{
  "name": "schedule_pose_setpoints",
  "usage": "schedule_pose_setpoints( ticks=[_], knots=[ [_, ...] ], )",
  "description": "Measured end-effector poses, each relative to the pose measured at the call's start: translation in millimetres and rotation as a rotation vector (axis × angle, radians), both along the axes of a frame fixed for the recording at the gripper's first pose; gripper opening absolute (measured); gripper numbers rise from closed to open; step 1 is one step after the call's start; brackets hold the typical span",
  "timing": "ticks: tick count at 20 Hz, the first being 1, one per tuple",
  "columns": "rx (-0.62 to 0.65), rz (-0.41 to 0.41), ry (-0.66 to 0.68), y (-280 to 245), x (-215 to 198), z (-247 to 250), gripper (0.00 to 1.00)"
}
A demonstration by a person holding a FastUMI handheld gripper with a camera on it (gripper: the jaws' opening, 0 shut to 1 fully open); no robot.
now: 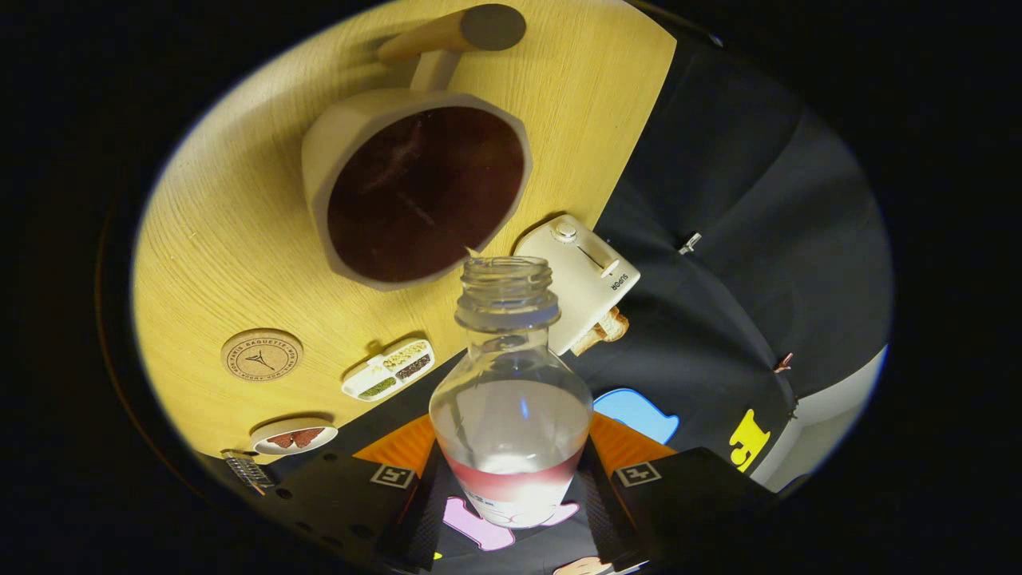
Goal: Take the bottle from table, then pour the juice into the cup, finally place the bottle on the coaster
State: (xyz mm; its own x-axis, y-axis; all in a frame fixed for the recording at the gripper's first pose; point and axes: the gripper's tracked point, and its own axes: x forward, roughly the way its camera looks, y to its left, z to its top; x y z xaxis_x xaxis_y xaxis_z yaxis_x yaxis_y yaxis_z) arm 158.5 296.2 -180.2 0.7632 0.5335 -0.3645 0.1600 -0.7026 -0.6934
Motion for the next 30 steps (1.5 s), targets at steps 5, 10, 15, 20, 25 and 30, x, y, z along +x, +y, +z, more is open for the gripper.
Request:
schedule_pose_setpoints(
  ticks=[5, 10, 15, 20, 25, 30],
  knots=[
    [0.007, -0.01, -0.001, -11, 4, 2, 0.75],
    [0.089, -0.064, 0.057, -23, 2, 1, 0.75],
    [0.27, -0.156, 0.179, -30, -11, 2, 0.75],
    [0.588, -0.318, 0.373, -50, -16, 3, 0.76],
    [0.961, -0.49, 0.584, -69, -7, 30, 0.76],
    [1.266, -0.624, 0.736, -104, 20, 58, 0.76]
  ],
)
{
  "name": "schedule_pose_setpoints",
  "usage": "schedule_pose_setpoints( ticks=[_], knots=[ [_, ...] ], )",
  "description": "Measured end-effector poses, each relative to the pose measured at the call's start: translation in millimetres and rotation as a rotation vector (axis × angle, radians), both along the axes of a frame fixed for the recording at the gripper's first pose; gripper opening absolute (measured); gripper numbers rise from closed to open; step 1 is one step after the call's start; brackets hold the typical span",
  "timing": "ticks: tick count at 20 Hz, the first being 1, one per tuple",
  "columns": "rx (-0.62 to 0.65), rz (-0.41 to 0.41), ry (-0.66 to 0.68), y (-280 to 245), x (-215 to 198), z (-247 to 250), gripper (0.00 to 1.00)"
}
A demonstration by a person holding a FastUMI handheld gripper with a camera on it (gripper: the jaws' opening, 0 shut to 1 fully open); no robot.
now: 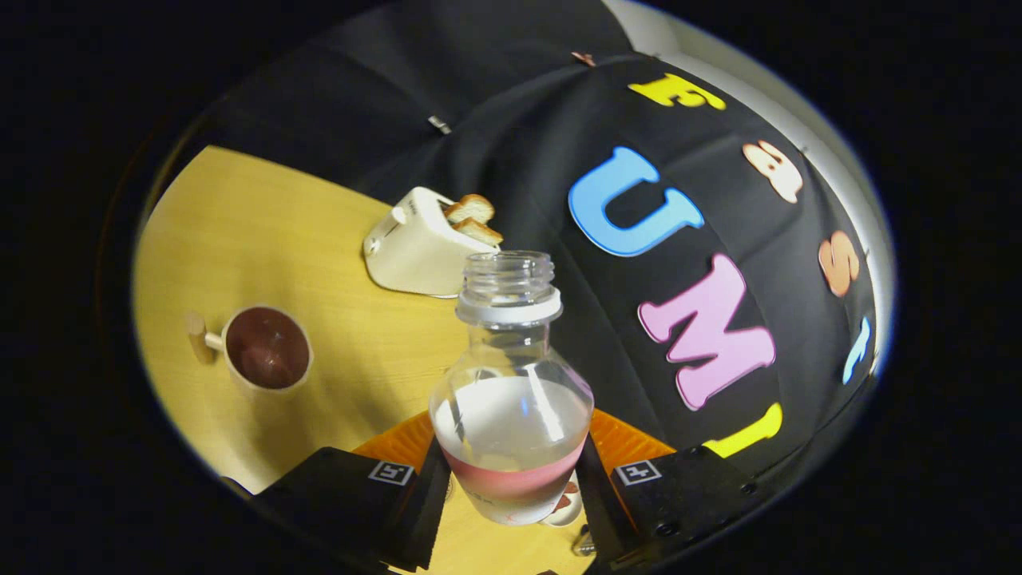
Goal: Take the bottle from table, then pour the juice into the cup, finally place the bottle on the coaster
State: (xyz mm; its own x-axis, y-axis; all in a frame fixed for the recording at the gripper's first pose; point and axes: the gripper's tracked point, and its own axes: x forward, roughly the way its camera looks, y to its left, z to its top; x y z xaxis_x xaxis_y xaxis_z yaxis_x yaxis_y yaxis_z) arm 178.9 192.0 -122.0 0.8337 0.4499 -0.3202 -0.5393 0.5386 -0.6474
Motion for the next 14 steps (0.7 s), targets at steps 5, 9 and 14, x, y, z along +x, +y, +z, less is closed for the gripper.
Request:
schedule_pose_setpoints(
  ticks=[5, 9, 14],
  knots=[
    [0.239, -0.075, 0.152, -22, 27, -9, 0.76],
    [0.474, -0.129, 0.292, -31, 33, -25, 0.76],
    [0.674, -0.156, 0.27, -38, 59, -40, 0.76]
  ],
)
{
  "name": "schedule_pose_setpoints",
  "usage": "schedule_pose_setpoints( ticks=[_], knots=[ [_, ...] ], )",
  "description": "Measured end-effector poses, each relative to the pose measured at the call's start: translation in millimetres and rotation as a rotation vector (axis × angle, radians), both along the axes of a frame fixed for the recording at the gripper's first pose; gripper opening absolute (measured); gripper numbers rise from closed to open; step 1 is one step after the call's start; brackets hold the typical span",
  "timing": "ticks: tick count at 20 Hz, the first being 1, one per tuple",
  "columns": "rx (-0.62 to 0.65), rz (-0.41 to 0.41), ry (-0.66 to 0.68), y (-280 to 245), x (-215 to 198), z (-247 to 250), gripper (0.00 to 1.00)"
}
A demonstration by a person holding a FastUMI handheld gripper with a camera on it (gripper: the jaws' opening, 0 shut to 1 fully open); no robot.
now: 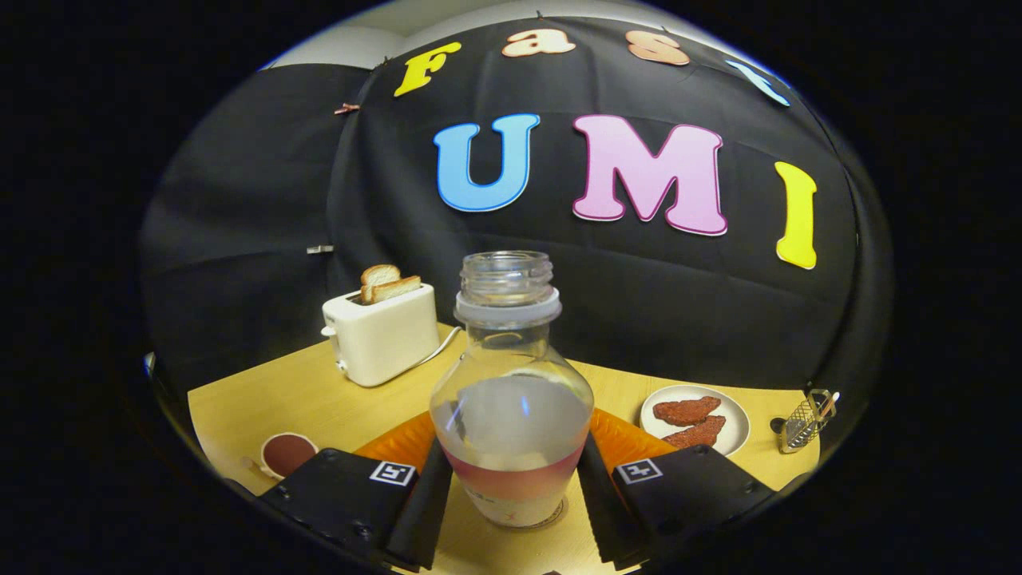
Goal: Take the bottle from table, then pour the juice into the cup, finally place the bottle on the coaster
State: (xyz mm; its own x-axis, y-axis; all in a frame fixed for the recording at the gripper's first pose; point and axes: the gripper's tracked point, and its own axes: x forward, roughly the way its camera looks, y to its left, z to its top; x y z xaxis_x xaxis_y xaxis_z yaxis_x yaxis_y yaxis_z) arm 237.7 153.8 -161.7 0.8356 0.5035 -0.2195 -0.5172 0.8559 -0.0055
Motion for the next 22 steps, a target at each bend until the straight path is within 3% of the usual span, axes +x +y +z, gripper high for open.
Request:
schedule_pose_setpoints(
  ticks=[5, 11, 22],
  knots=[
    [0.081, -0.006, -0.004, 7, 13, -28, 0.76],
    [0.043, -0.001, -0.067, 7, 17, -52, 0.76],
    [0.038, -0.018, -0.018, 1, 13, -82, 0.77]
  ],
)
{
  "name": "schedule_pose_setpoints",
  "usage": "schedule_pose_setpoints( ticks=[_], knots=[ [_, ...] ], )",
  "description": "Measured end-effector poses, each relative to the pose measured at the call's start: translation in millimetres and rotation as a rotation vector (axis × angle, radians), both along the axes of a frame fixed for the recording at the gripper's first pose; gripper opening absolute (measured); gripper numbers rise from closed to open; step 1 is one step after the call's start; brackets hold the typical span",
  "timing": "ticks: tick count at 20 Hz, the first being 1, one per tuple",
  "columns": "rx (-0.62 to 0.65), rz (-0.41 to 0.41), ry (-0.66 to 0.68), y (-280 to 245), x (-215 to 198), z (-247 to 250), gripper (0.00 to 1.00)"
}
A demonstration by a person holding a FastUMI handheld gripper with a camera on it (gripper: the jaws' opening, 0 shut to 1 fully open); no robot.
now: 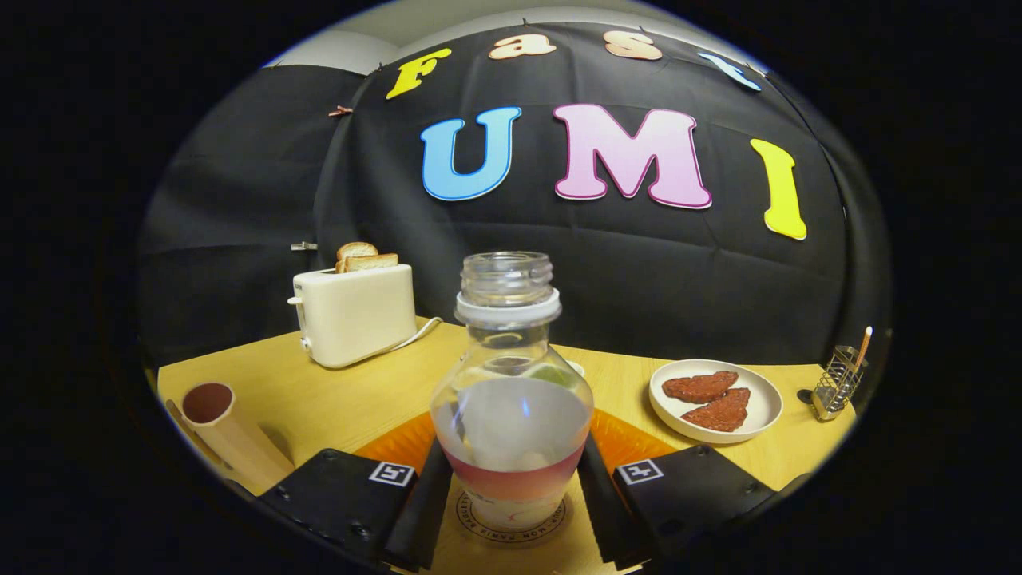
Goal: Take the bottle from table, then pour the juice into the cup, finally place the bottle on the coaster
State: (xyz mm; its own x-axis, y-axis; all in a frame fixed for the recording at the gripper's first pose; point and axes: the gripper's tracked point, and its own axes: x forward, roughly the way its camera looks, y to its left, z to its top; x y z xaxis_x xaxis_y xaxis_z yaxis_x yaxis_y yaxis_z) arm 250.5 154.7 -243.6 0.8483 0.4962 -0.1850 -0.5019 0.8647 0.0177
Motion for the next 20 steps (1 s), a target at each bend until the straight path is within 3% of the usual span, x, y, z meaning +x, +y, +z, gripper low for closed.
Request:
schedule_pose_setpoints(
  ticks=[4, 7, 20],
  knots=[
    [-0.012, 0.005, 0.053, -1, -5, -13, 0.79],
    [0.0, -0.011, 0.042, -4, -6, -4, 1.0],
    [0.011, -0.058, 0.033, -28, -32, 32, 0.99]
  ],
)
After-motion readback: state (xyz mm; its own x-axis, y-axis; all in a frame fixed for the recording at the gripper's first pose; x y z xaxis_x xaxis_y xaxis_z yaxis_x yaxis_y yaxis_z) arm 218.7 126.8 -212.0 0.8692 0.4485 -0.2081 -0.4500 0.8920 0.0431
